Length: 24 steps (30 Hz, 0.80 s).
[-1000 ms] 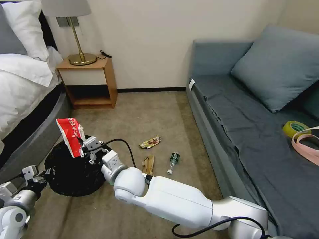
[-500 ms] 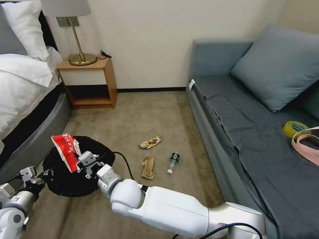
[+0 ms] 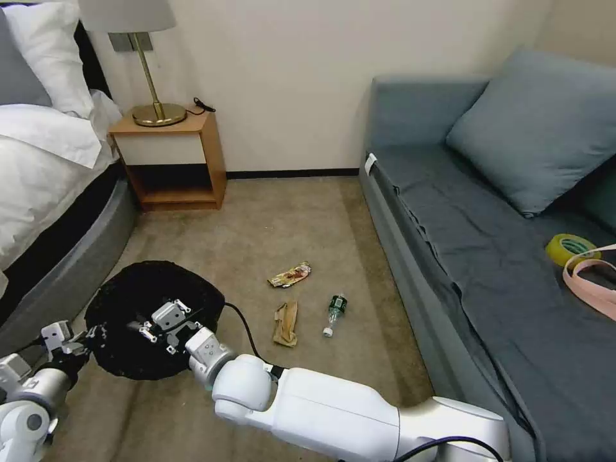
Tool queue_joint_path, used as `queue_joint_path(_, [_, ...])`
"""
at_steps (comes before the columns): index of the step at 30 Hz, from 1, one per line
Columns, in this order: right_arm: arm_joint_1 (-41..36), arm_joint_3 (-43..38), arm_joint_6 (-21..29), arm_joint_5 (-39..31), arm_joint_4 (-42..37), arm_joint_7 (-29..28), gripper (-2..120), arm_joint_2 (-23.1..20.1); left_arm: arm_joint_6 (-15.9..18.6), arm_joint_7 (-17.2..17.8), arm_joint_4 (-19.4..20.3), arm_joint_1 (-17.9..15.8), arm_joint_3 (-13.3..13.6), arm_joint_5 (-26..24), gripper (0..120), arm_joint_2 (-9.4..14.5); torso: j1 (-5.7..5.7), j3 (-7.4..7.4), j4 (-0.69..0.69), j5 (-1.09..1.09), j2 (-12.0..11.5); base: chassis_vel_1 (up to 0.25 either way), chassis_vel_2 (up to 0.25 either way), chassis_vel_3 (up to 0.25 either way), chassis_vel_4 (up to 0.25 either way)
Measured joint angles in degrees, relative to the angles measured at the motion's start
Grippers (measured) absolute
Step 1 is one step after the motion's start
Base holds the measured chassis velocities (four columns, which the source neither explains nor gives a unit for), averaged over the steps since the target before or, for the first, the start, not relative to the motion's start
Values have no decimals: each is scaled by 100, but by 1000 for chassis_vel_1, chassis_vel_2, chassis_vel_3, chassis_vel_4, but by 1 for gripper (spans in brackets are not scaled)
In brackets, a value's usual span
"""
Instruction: Pick up the trash bin, then pick up the garbage on the floor and place it into the trash bin.
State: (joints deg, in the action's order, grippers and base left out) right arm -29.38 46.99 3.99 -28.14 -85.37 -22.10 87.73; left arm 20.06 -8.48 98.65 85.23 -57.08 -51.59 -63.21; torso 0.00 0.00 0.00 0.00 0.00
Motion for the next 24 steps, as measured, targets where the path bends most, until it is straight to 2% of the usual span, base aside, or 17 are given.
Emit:
queue_joint_path(2, [15,-23,-54,118,21,18,68,-2,0,-1,-16,-5,-2,-5,2,3,0,0,0,0,0,0,0,0,0])
queue_joint_path(5, [78,-228,-439,1017,139,201,81,-20,0,-12,-78,-13,-41,-19,2,10,0,0,0,0,0,0,0,0,0])
queue_joint_path(6, [78,-228,-439,1017,139,201,81,-20,0,-12,-78,-13,-41,-19,2,10,0,0,0,0,0,0,0,0,0])
queue_joint_path(9, [161,-526,-756,1743,159,284,96,-56,-6,-24,-119,-5,-106,-49,2,23,0,0,0,0,0,0,0,0,0])
queue_joint_path(12, [179,-687,-847,1956,140,307,99,-78,-9,-24,-131,-9,-127,-68,2,36,0,0,1,0,0,0,0,0,0])
queue_joint_path(14, [200,-1105,-1055,2407,88,380,100,-147,-5,0,-161,-81,-134,-128,2,85,0,0,1,0,0,0,0,0,0])
queue_joint_path(17, [192,-1477,-1144,2668,13,430,100,-219,5,20,-210,-155,-138,-168,2,134,0,0,0,0,0,0,0,0,0])
queue_joint_path(21, [120,-1974,-992,2685,-262,384,100,-406,18,35,-296,-222,-186,-221,2,191,0,0,0,0,0,0,0,0,0])
queue_joint_path(24, [-41,-2540,-394,2289,-796,106,100,-759,26,41,-385,-295,-203,-252,2,242,0,0,0,1,0,0,0,0,0])
